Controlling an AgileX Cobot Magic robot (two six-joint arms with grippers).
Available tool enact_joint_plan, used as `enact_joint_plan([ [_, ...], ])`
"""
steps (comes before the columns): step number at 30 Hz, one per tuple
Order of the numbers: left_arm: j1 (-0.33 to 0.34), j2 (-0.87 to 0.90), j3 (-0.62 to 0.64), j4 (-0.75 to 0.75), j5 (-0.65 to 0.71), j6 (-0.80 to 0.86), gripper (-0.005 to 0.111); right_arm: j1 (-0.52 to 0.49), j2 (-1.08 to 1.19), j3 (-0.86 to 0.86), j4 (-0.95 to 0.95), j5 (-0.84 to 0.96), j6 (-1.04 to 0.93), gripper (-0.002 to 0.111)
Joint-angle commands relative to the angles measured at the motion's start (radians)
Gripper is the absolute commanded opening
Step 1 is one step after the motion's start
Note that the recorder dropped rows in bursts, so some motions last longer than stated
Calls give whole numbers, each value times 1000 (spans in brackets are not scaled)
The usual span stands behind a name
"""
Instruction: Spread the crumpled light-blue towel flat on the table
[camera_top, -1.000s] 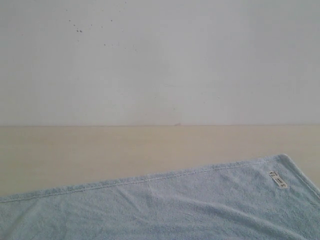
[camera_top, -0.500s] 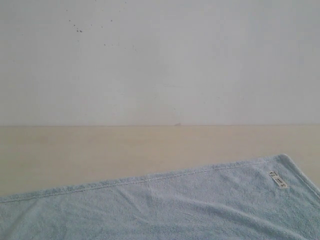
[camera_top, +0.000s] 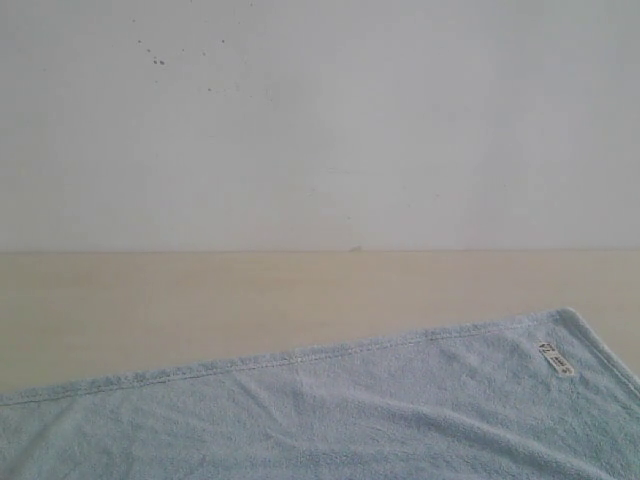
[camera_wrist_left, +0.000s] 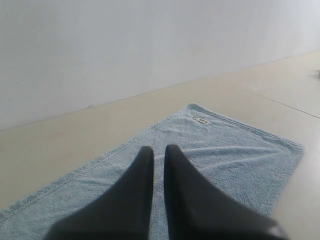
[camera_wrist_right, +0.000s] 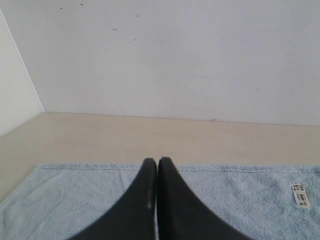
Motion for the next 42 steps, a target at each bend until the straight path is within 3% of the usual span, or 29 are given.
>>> enact_joint_plan([
  [1,-4,-7,-5,-14,-3,-2,8,1,-6,2,-5,-11,-3,0],
  [7,-4,-7,-5,-14,-3,-2,8,1,-6,53,31,-91,-42,0],
  [11,-4,-7,-5,-14,-3,-2,8,-60,-6,143,340,-174,-451,0],
  [15,-4,-7,-5,-14,-5,-2,8,-175,-6,166,522,-170,-662,0],
  [24,-4,-7,-5,-14,-5,-2,8,-371,-6,250,533,-225,-687,0],
  [33,-4,-7,-5,-14,-5,-2,8,-370,-6,381,521,-397,-687,0],
  [42,-4,-7,-5,-14,-5,-2,8,-370,-6,398,502,-414,-687,0],
])
